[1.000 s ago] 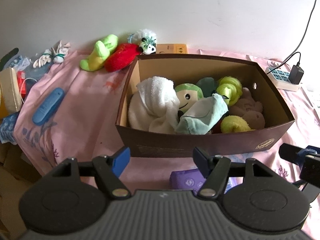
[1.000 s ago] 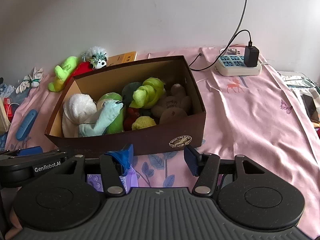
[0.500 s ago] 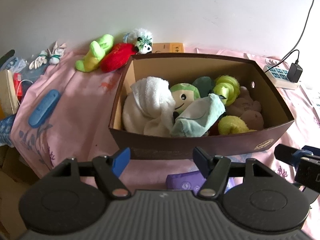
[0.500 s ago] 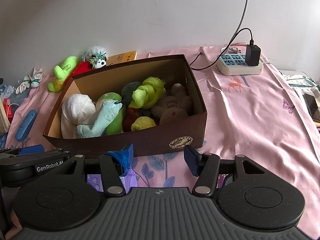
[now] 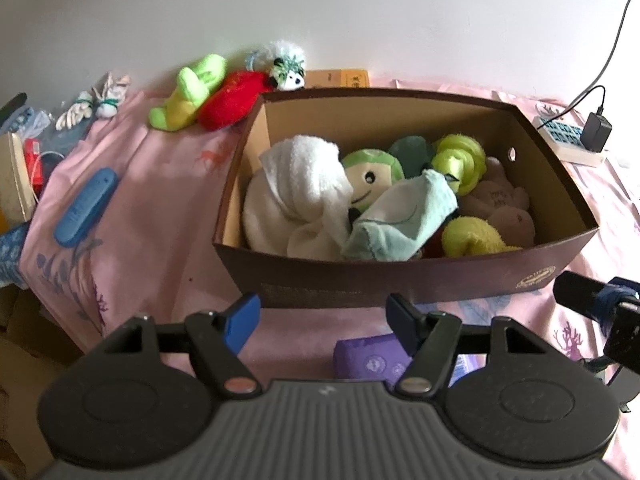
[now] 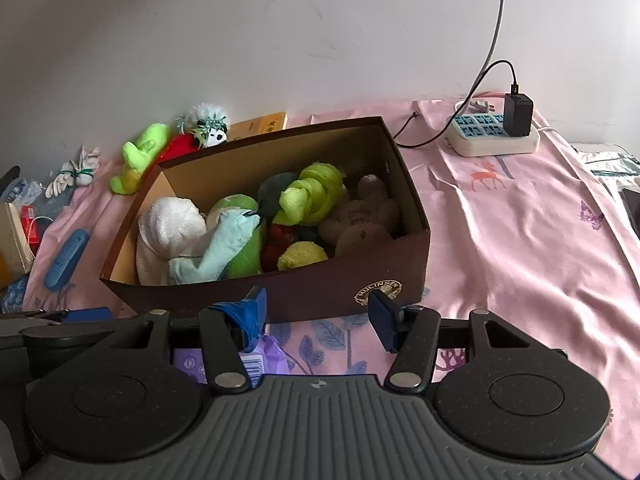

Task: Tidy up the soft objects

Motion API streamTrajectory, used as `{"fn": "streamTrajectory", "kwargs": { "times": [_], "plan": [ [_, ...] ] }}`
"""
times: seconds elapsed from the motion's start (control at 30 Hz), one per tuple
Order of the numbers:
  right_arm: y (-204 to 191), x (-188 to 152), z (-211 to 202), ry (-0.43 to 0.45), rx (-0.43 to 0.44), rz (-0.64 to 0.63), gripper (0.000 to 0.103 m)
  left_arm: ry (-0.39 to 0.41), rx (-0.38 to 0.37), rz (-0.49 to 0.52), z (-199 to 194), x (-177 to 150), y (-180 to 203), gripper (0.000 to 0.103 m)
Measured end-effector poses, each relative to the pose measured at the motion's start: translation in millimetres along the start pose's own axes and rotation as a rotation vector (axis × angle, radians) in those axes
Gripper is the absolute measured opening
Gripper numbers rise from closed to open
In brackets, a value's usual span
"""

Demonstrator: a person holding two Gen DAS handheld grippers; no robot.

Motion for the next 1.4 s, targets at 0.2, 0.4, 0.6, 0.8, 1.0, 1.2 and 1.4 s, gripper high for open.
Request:
{"fn": "streamTrajectory", "kwargs": {
  "times": [0.2, 0.4, 0.6, 0.8, 1.0, 1.2, 1.4],
  "plan": [
    [0, -4, 1, 0.02, 0.01, -0.002, 0.041, -0.023, -0.03, 0.011, 5, -3, 4, 0.069],
    [0, -5, 4, -0.005, -0.002, -0.011, 0.041, -0.034, -0.048, 0.03, 7, -6, 8, 0.069],
    [1, -9, 4, -0.024, -0.011, -0.006, 0.041, -0.008, -0.057, 0.042, 3, -8, 11, 0.069],
    [4, -12, 2, -0.023, -0.025, 0.005, 0.041, 0.019, -0.075, -0.016, 3, -10, 1, 0.069],
    [3, -15, -3, -0.007, -0.013, 0.013, 0.041, 0.036, -0.073, -0.055, 0, -13, -3, 0.069],
    [7, -16, -5, -0.002, -0.022, 0.033, 0.041, 0.011, -0.055, -0.041, -1, -16, -5, 0.071],
    [8, -15, -14, 0.043, -0.029, 0.008, 0.041, 0.098, 0.036, 0.027, -14, 3, -16, 0.071]
  ]
}}
Point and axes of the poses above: each gripper's, at about its wrist camera, not at the fingertips, and z roughly the way its jaws point, y to its right, x to its top, the point moved 1 cm from there along z, roughly the way its jaws point, and after that the axes turned 2 degrees about -y, right-handed, at the moved point
